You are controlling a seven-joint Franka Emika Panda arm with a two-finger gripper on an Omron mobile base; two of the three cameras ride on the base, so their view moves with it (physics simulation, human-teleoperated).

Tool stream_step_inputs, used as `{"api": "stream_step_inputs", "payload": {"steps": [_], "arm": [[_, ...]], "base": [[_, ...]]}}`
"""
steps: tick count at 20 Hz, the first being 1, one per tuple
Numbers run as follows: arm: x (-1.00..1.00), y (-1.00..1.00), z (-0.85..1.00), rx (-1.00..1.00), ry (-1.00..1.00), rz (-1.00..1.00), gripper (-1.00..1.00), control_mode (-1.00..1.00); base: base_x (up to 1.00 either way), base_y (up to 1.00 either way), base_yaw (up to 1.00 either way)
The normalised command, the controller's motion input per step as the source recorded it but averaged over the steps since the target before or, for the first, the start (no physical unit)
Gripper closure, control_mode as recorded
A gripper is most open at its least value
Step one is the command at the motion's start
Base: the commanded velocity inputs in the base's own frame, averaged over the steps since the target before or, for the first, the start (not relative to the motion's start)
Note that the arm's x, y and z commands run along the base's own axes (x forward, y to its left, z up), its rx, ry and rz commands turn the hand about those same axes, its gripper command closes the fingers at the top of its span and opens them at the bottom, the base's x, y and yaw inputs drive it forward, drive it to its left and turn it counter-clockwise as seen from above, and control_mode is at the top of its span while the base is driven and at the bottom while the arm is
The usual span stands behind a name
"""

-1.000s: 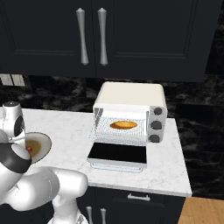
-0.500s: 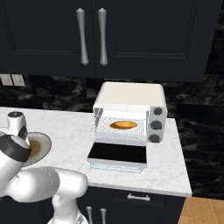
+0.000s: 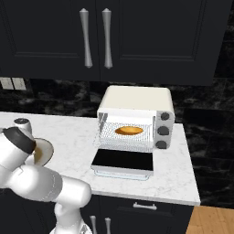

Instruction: Pick up the kebab skewer and baguette bread, and place them inside the toaster oven. Close the toaster oven door and start by setting the timer.

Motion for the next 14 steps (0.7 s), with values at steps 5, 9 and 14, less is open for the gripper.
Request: {"api": "stream_step_inputs", "payload": {"steps": [5,9,14], "arm": [[0.01,0.39,-0.05,-0.02,0.06,0.0,-1.0,-1.0],[0.0,0.38,-0.2,-0.09,0.0,0.0,-1.0,-1.0],[0.0,0.2,-0.43,-0.15,0.0,-0.01,1.0,-1.0]], "base": [[0.0,0.0,0.0],[0.0,0.0,0.0],[0.0,0.0,0.0]]}}
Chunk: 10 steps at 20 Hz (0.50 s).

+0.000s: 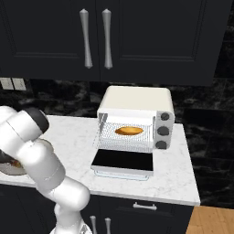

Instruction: Pick up the kebab skewer and baguette bread, and place them inside the toaster oven. Close the toaster oven door and start by setting the timer.

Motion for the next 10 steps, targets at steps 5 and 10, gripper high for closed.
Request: {"api": "stream_step_inputs", "payload": {"steps": [5,10], "arm": [[-0.07,0.13,-0.52,-0.14,-0.02,0.0,1.0,-1.0],[-0.46,0.0,-0.6,-0.03,-0.15,0.0,1.0,-1.0]], "base": [[0.0,0.0,0.0],[0.0,0.0,0.0]]}}
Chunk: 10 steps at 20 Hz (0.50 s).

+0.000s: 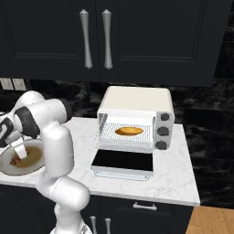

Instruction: Pick up the kebab skewer and baguette bread, and place them inside the toaster oven. Close the toaster oven door and start by setting the timer.

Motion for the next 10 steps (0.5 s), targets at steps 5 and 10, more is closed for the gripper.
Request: {"api": "stream_step_inputs", "payload": {"steps": [5,10], "arm": [[-0.58,-0.02,-0.6,0.01,-0.27,0.0,1.0,-1.0],[-0.89,-0.26,-0.23,0.15,-0.32,0.0,1.0,-1.0]], "base": [[0.0,0.0,0.0],[0.0,0.0,0.0]]}}
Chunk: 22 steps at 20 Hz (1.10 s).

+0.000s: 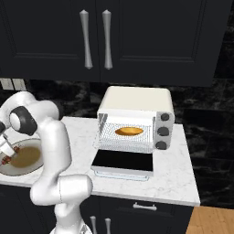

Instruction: Pick up the kebab skewer and baguette bread, and place them inside the toaster oven. Close the toaster oven door and start by setting the timer.

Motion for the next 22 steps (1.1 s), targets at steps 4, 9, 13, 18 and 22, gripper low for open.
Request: {"api": "stream_step_inputs", "payload": {"steps": [4,9,13,18,22], "arm": [[-0.85,-0.48,0.11,0.28,-0.24,0.0,1.0,-1.0],[-0.54,-0.65,0.66,0.33,-0.13,0.0,1.0,-1.0],[-0.1,-0.93,0.83,0.33,-0.09,-0.01,1.0,-1.0],[0.0,-1.0,0.79,0.31,-0.05,-0.03,1.0,-1.0],[0.01,-1.0,0.76,0.28,-0.03,-0.06,1.0,-1.0]], "base": [[0.0,0.0,0.0],[0.0,0.0,0.0],[0.0,0.0,0.0],[0.0,0.0,0.0],[0.0,0.0,0.0]]}}
